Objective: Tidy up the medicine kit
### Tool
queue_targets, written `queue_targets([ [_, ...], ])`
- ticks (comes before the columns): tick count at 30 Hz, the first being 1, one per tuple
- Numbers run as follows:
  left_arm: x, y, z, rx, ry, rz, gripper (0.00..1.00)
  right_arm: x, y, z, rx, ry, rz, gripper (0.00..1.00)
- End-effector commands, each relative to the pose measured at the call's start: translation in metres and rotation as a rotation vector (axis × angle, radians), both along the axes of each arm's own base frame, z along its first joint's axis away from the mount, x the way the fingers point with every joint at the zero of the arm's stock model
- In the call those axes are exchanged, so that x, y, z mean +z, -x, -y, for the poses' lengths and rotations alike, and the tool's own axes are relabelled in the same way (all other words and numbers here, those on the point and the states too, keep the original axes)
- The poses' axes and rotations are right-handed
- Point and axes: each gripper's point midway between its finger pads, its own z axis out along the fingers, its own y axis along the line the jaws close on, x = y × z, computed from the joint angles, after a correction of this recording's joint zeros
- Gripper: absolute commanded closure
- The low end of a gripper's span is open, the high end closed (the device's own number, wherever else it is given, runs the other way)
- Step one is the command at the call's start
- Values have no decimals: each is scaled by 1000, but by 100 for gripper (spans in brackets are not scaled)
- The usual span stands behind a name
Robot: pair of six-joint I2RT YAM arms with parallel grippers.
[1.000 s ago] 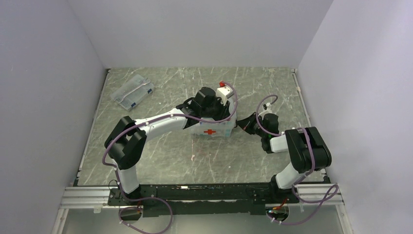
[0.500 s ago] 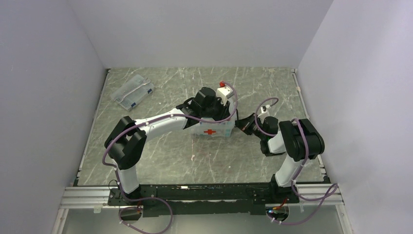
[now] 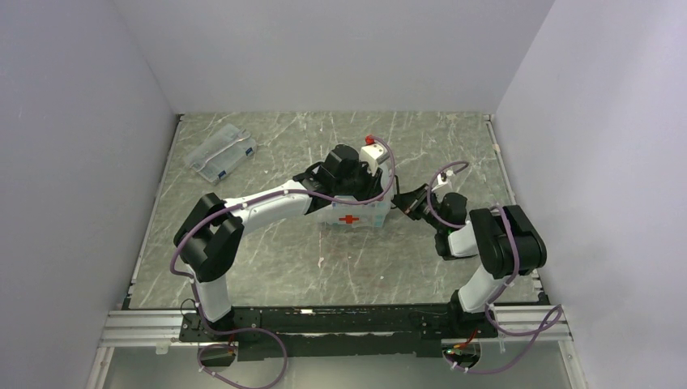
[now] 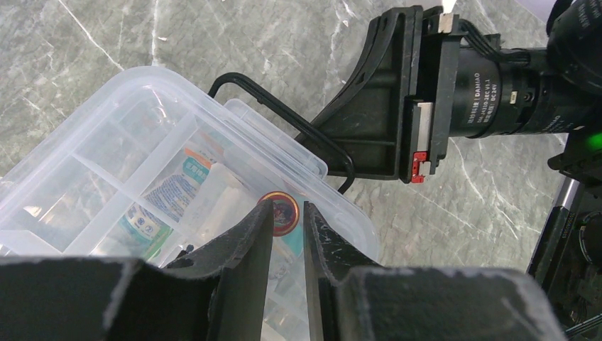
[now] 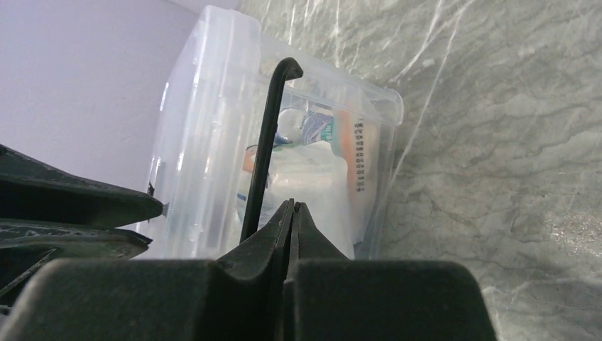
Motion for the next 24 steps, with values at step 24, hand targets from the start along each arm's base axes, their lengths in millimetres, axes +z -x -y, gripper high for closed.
queue_targets([
  [24,-80,49,-30,-40,-215,-244,74,53,-7,13,-41,168,182,100],
])
